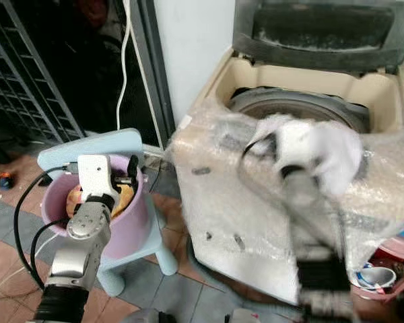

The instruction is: Clothes washing

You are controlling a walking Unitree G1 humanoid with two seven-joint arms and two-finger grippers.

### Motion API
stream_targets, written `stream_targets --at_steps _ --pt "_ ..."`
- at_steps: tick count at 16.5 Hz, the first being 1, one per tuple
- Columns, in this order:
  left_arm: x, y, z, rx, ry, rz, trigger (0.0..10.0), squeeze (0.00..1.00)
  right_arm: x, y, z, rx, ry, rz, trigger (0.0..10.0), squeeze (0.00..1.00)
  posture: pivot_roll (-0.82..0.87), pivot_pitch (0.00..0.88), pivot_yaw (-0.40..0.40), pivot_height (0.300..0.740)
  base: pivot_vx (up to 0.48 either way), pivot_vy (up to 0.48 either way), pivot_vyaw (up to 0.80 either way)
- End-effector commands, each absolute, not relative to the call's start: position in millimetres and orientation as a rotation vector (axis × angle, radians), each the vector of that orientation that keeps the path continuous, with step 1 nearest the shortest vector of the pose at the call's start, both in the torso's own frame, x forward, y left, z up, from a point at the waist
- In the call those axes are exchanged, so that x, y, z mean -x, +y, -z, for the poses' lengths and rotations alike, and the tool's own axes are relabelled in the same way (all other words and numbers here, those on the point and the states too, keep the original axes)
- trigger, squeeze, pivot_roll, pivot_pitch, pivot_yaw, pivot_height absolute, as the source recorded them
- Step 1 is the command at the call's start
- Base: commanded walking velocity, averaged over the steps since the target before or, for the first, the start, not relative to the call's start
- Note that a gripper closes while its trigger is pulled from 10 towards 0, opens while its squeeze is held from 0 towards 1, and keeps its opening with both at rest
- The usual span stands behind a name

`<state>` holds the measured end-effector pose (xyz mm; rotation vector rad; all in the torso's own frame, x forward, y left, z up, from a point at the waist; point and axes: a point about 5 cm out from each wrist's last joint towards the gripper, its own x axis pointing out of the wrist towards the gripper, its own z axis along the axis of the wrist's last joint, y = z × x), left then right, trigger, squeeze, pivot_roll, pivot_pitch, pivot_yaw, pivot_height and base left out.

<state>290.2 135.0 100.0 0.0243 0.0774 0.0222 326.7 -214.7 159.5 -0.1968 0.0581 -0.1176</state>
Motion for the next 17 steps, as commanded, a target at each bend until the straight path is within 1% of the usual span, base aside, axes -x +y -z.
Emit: stream_targets --at_steps 1,4,5,7,8,9,10,11,12,13,14,16,17 --pt "-292 136 -100 -0.044 0.085 -0.036 10.0 0.00 -343 -233 -173 0.175 0.060 0.170 0.0 0.00 -0.09 0.000 0.083 0.740 0.000 0.000 0.00" --pt "-293 136 -100 -0.045 0.086 -0.038 10.0 0.00 -366 -238 -201 0.157 0.008 0.173 0.0 0.00 -0.08 0.000 0.078 0.740 0.000 0.000 0.00" --pt "-293 136 -100 -0.044 0.085 -0.043 10.0 0.00 -382 -235 -237 0.123 -0.113 0.161 0.0 0.00 -0.08 0.000 0.072 0.740 0.000 0.000 0.00" --pt "-292 137 -100 -0.045 0.084 -0.052 10.0 0.00 -388 -221 -280 0.071 -0.305 0.079 0.0 0.00 -0.07 0.000 0.067 0.740 0.000 0.000 0.00" --pt "-292 138 -100 -0.045 0.083 -0.058 10.0 0.00 -386 -211 -297 0.116 -0.398 0.018 0.0 0.00 -0.07 0.000 0.063 0.740 0.000 0.000 0.00" --pt "-290 139 -100 -0.046 0.082 -0.064 10.0 0.00 -378 -201 -303 0.235 -0.469 -0.036 0.0 0.00 -0.07 0.000 0.059 0.740 0.000 0.000 0.00" --pt "-290 139 -100 -0.045 0.081 -0.067 10.0 0.00 -373 -200 -300 0.278 -0.480 -0.033 3.6 0.00 -0.07 0.000 0.059 0.740 0.000 0.000 0.00" --pt "-289 140 -100 -0.042 0.083 -0.072 10.0 0.00 -362 -203 -288 0.356 -0.488 -0.004 10.0 0.00 -0.07 0.000 0.061 0.740 0.000 0.000 0.00" --pt "-288 141 -99 -0.038 0.085 -0.072 10.0 0.00 -350 -209 -277 0.388 -0.502 0.032 10.0 0.42 -0.08 0.000 0.065 0.740 0.000 0.000 0.00" --pt "-289 141 -99 -0.036 0.085 -0.067 10.0 0.00 -341 -212 -266 0.398 -0.506 0.044 10.0 1.00 -0.09 0.000 0.072 0.740 0.000 0.000 0.00" --pt "-290 139 -99 -0.038 0.083 -0.055 10.0 0.00 -329 -209 -246 0.444 -0.468 -0.005 10.0 1.00 -0.09 0.000 0.082 0.740 0.000 0.000 0.00" --pt "-292 137 -100 -0.038 0.080 -0.047 10.0 0.00 -319 -205 -232 0.412 -0.434 -0.027 10.0 1.00 -0.10 0.000 0.094 0.740 0.000 0.000 0.00" --pt "-294 136 -101 -0.039 0.075 -0.037 10.0 0.00 -307 -197 -219 0.378 -0.385 -0.039 10.0 1.00 -0.11 0.000 0.099 0.740 0.000 0.000 0.00"
